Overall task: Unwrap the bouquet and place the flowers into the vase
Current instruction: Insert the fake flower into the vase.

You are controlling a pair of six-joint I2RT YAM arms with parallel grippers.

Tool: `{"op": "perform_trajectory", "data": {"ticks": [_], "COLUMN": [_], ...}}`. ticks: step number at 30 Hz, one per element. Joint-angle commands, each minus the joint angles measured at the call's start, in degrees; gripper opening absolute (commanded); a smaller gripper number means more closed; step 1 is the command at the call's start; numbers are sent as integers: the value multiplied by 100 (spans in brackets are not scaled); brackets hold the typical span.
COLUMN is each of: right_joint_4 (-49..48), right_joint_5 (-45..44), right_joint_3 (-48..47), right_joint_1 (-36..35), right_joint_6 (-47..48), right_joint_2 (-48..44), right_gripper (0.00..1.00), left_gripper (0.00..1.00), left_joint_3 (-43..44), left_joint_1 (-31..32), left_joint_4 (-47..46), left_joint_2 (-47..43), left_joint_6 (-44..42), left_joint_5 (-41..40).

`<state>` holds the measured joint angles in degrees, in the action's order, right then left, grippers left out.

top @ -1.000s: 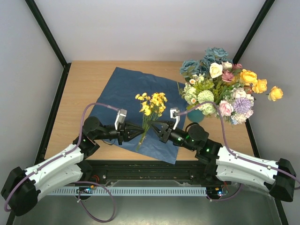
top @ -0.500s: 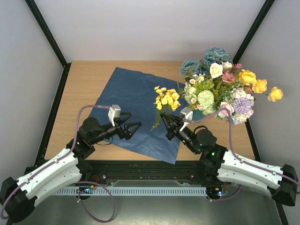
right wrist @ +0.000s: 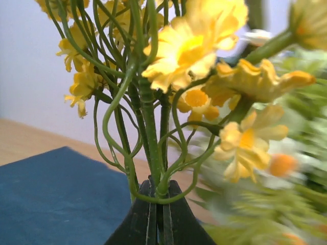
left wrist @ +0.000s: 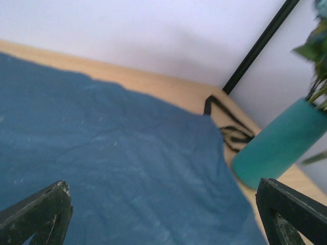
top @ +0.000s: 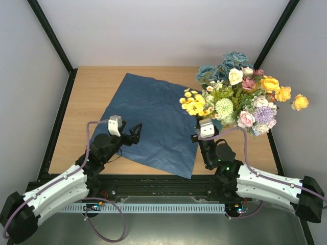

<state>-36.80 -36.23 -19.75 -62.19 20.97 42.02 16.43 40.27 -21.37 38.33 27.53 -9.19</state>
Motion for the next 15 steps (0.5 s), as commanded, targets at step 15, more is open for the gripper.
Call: {"op": "perform_trajectory", "data": {"ticks": [15], "right_joint_4": [-3339], "right_joint_5": [-456], "right_joint_3": [988], "right_joint_1": [1533], "right_joint_6": [668], "right_joint_2": [-669], "right_gripper": [1], "left_gripper": [100], "left_joint_3": [-58], "left_joint_1": [25], "left_joint_4": [-173], "left_joint_2": [-25], "left_joint_6": [-354], "left_joint_5": [-132]}}
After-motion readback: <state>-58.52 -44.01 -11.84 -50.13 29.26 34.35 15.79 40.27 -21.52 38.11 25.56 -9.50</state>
